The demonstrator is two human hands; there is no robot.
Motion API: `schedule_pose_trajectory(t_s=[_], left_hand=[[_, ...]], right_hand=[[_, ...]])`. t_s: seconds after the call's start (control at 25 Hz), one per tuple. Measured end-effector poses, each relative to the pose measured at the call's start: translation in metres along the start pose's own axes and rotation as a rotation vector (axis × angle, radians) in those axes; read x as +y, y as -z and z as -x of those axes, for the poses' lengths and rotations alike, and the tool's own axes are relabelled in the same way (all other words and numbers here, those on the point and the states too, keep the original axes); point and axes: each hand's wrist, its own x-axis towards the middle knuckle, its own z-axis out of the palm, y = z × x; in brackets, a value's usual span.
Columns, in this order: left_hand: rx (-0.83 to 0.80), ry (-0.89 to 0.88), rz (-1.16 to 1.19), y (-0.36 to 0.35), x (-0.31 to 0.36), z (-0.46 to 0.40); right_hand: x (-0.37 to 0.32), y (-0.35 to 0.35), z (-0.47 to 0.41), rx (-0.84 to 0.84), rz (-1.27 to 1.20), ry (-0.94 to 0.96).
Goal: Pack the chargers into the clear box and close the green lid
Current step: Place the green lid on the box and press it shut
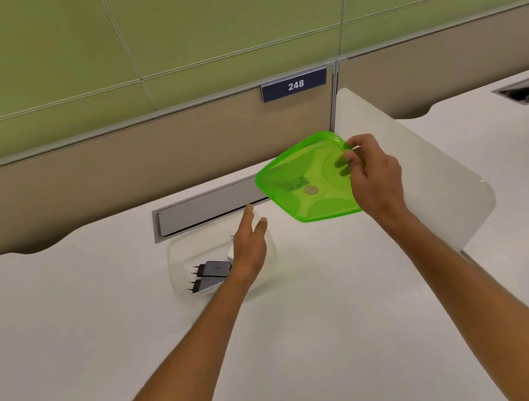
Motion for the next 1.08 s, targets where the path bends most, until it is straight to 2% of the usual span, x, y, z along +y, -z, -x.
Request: schedule_pose_trajectory(t_s=[0.16, 0.28, 0.44, 0.6, 0.8, 1.08], left_hand=[[0.055, -0.005, 0.11, 0.034, 0.001, -0.005], [0.13, -0.01, 0.2, 0.063, -0.001, -0.004], [0.274, 0.011, 0.251, 0.103, -0.006, -0.002], [0.374, 0.033, 0.187, 0.133, -0.019, 0.0], [0.421, 0.156, 0.066, 0.15, -0.052, 0.001], [0.429, 0.262, -0.012, 0.153, -0.079, 0.0]], right_hand=[[-0.03, -0.022, -0.017, -0.067, -0.433, -0.184], [-0.038, -0.05, -0.022, -0.138, -0.622, -0.385], [-0.035, -0.101, -0.016, -0.149, -0.5, -0.508], [-0.033, -0.147, 0.005, -0.281, -0.375, -0.465], [-0.016, -0.188, 0.035, -0.5, -0.218, -0.411], [0.008, -0.217, 0.059, -0.572, -0.041, -0.388]])
